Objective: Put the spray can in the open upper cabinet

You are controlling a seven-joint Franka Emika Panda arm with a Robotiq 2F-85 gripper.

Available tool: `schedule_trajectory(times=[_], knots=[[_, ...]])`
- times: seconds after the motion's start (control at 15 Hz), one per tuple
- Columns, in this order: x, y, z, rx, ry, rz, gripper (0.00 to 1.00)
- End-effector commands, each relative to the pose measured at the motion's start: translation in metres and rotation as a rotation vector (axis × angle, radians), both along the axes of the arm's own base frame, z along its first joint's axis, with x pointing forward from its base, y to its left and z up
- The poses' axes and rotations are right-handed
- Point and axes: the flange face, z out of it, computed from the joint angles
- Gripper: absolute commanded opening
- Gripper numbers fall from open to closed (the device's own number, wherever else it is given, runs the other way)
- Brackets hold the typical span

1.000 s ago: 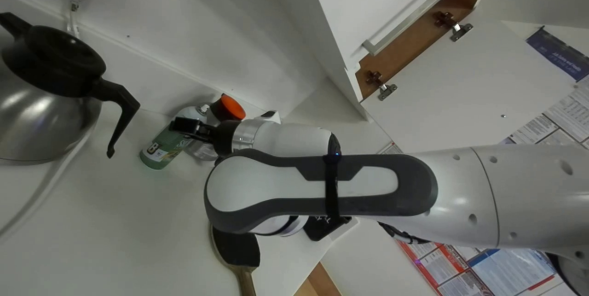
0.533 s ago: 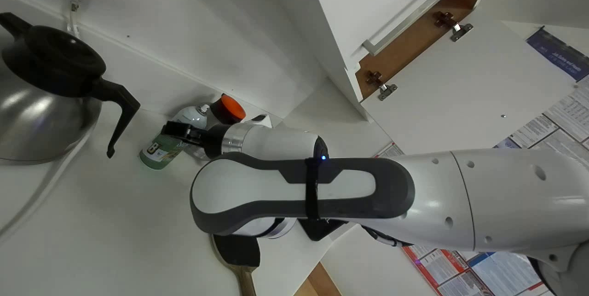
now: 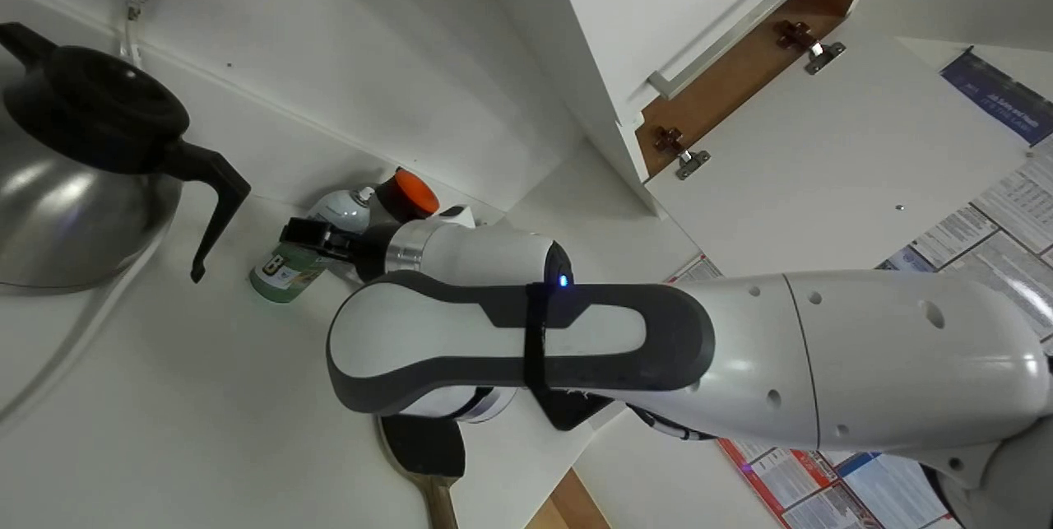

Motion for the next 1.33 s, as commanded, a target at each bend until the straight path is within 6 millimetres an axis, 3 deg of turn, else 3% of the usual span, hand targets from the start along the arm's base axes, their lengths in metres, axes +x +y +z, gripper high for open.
schedule_trajectory(times=[0.0, 0.2, 0.27, 0.4, 0.6, 0.8, 0.93, 1.27], knots=[[0.009, 0.003, 0.0, 0.014, 0.002, -0.028, 1.0], [0.012, 0.005, -0.002, 0.02, -0.003, -0.03, 0.97], [0.012, 0.006, -0.002, 0.022, -0.005, -0.032, 0.73], [0.013, 0.007, -0.003, 0.024, -0.009, -0.034, 0.71], [0.016, 0.005, -0.002, 0.027, -0.015, -0.042, 0.49], [0.017, 0.005, 0.0, 0.02, -0.014, -0.044, 0.49], [0.009, 0.004, 0.012, -0.004, -0.022, -0.044, 0.49], [-0.029, -0.008, 0.044, -0.017, -0.021, -0.11, 0.49]])
